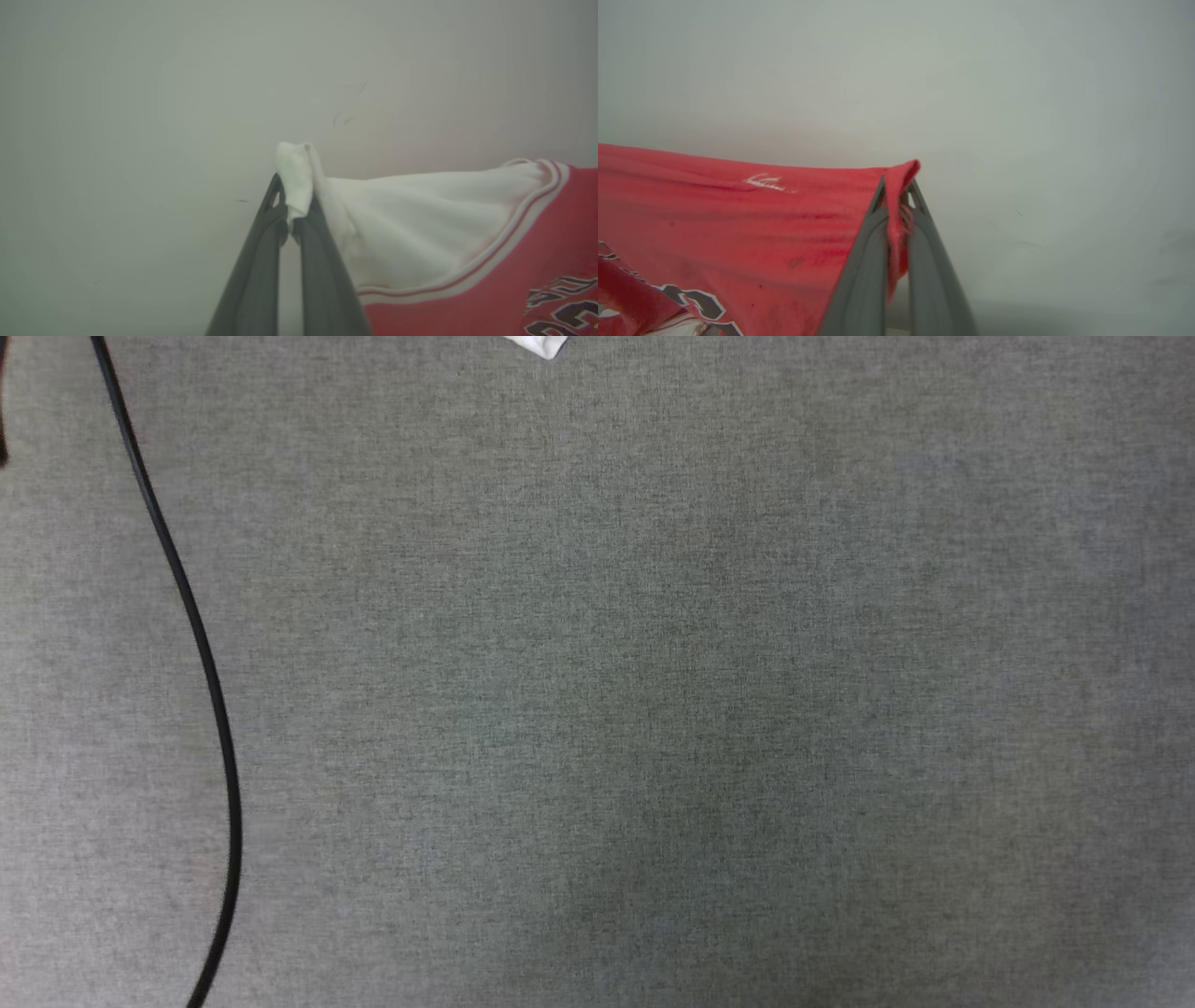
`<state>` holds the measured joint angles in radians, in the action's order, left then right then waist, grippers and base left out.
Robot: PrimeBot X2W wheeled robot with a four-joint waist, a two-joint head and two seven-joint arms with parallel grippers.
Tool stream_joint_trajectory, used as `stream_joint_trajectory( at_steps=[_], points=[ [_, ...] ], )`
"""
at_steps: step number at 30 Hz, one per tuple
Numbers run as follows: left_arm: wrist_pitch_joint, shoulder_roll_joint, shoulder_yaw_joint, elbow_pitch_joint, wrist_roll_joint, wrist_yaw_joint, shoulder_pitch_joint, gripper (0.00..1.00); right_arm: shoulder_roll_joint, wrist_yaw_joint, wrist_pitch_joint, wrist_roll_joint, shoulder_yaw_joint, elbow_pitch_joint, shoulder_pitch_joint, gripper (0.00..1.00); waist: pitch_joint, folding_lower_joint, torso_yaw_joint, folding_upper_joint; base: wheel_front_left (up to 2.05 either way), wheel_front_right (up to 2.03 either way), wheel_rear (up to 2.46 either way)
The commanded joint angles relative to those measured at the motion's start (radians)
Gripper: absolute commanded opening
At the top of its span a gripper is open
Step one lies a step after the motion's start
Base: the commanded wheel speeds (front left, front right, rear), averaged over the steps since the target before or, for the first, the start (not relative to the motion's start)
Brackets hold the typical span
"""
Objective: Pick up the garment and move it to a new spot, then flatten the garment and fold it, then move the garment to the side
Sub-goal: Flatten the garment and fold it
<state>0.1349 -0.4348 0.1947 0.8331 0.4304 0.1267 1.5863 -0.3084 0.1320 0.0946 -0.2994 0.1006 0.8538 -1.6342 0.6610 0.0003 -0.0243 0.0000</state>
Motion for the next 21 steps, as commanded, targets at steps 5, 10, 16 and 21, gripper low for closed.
stream_joint_trajectory(
  at_steps=[5,10,16,21],
  points=[
    [0.007,0.008,0.021,0.071,0.070,0.003,-0.109,0.00,0.019,-0.002,-0.041,-0.046,0.072,0.061,0.084,0.00,-0.019,-0.0003,-0.004,0.0000,0.00,0.00,0.00],
    [0.021,0.008,0.066,0.071,0.164,0.003,-0.282,0.00,0.043,-0.002,-0.069,-0.098,0.160,0.092,0.227,0.00,-0.072,-0.0003,-0.011,0.0000,0.00,0.00,0.00],
    [0.064,0.012,0.120,0.034,0.287,0.003,-0.546,0.00,0.050,-0.002,-0.122,-0.180,0.238,0.101,0.463,0.00,-0.176,-0.0003,0.004,0.0000,0.00,0.00,0.00],
    [0.096,-0.006,0.151,-0.007,0.361,0.004,-0.758,0.00,0.034,-0.002,-0.161,-0.255,0.274,0.085,0.658,0.00,-0.275,-0.0003,0.009,0.0000,0.00,0.00,0.00]
  ],
)
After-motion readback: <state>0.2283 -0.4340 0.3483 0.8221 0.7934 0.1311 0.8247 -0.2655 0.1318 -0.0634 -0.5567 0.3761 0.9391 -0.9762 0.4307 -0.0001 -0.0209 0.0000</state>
